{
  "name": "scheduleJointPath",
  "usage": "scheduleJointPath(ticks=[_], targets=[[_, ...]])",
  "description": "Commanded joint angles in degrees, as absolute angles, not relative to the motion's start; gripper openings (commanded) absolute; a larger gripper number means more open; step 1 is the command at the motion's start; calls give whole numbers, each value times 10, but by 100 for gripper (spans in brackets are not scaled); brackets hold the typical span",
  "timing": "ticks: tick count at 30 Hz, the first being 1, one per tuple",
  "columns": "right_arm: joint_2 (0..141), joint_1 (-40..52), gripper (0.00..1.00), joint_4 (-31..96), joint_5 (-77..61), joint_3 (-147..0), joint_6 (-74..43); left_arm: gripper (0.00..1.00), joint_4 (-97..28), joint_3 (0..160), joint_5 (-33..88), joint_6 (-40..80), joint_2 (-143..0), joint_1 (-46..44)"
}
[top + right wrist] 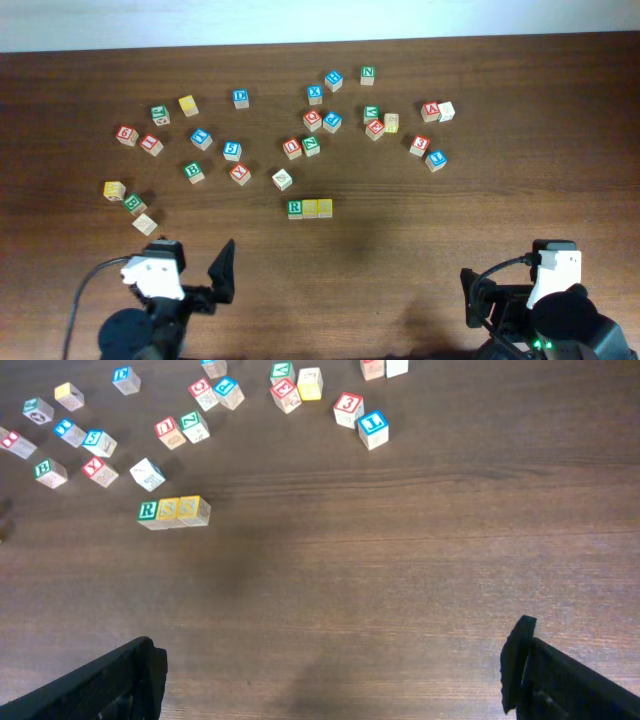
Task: Spell out RSS
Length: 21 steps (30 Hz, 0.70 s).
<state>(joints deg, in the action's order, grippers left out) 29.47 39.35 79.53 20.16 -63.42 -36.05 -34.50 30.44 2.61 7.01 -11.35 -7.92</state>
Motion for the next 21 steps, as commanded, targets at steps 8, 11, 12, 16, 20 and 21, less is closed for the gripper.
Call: scheduleJointPath(ticks=[8, 11, 12, 16, 20, 21], targets=[[293, 392, 98, 795, 213, -630, -365, 99, -84, 47, 120, 6, -3, -48], [293, 392, 98, 795, 213, -630, -365, 99, -4, 4, 123, 5, -3, -48], [293, 392, 98, 795, 213, -630, -365, 99, -8, 5, 117, 3, -3, -48], [293, 392, 98, 795, 213, -630, -365, 99, -7, 5, 103, -1, -2, -48], [293, 392, 98, 796, 213, -630, -365, 99, -39, 5, 101, -1, -2, -49], [293, 392, 98, 795, 213, -630, -365, 99, -39, 5, 100, -1, -2, -48]])
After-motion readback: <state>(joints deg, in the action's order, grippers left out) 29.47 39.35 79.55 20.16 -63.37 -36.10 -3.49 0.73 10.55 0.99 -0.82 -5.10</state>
